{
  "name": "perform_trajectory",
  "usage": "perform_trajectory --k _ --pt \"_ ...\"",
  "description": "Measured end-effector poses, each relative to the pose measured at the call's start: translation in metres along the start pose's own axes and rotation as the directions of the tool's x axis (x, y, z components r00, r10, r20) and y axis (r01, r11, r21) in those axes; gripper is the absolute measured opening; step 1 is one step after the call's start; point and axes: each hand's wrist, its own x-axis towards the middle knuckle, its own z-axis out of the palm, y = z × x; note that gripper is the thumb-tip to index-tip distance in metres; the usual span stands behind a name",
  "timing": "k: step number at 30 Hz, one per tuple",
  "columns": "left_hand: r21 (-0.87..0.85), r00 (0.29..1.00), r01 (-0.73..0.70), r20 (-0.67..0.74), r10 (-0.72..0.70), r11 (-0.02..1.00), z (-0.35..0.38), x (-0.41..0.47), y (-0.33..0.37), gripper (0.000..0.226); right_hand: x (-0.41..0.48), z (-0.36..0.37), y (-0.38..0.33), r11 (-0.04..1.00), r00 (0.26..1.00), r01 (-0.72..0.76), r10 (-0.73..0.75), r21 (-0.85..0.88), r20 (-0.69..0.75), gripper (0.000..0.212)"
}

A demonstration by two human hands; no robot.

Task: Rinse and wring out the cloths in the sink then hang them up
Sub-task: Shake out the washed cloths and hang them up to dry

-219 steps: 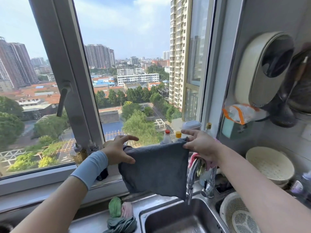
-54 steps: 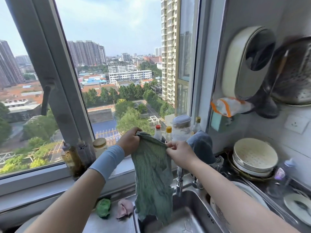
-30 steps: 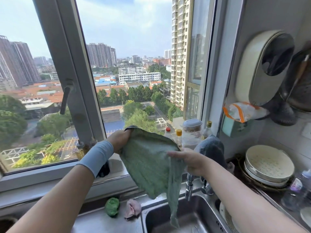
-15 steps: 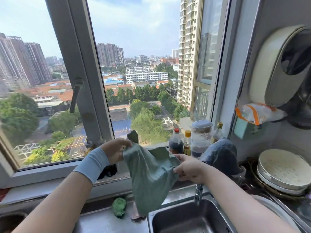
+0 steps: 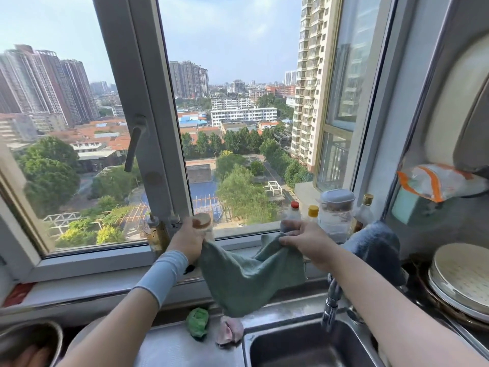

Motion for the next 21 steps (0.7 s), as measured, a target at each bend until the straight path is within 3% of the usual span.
perform_trajectory --k 3,5,8,11,14,17,19,21 --pt "-0.367 0.961 0.147 0.274 -0.045 0.919 -0.006 0.001 -0.003 0.066 0.004 0.005 -0.006 0.990 0.989 0.117 -0.124 -0.083 -0.084 0.038" --pt "-0.477 0.917 0.170 0.398 0.039 0.862 -0.011 0.002 -0.008 0.087 0.010 0.006 -0.009 0.976 0.966 0.158 -0.184 -0.148 -0.180 0.029" --pt "-0.499 0.861 0.138 0.488 0.145 0.856 -0.018 -0.001 -0.009 0.092 0.018 0.004 -0.014 0.961 0.954 0.184 -0.225 -0.207 -0.197 0.035" --pt "-0.311 0.838 0.024 0.524 0.151 0.950 -0.025 -0.003 -0.002 0.090 0.021 -0.001 -0.018 0.930 0.975 0.165 -0.203 -0.328 -0.087 0.054" --pt "0.123 0.829 -0.124 0.558 0.035 0.985 -0.029 -0.003 0.014 0.096 0.016 -0.008 -0.028 0.853 0.985 0.165 -0.165 -0.495 0.044 0.078" --pt "0.526 0.843 -0.244 0.531 -0.090 0.815 -0.027 -0.005 0.032 0.084 0.011 -0.010 -0.036 0.740 0.988 0.142 -0.063 -0.658 0.143 0.073" --pt "0.651 0.854 -0.284 0.505 -0.123 0.704 -0.025 -0.004 0.040 0.063 0.009 -0.010 -0.037 0.635 0.988 0.147 -0.056 -0.759 0.145 0.052" --pt "0.681 0.866 -0.320 0.492 -0.087 0.659 -0.025 0.001 0.047 0.043 0.006 -0.012 -0.041 0.583 0.985 0.171 -0.115 -0.795 0.127 0.033"
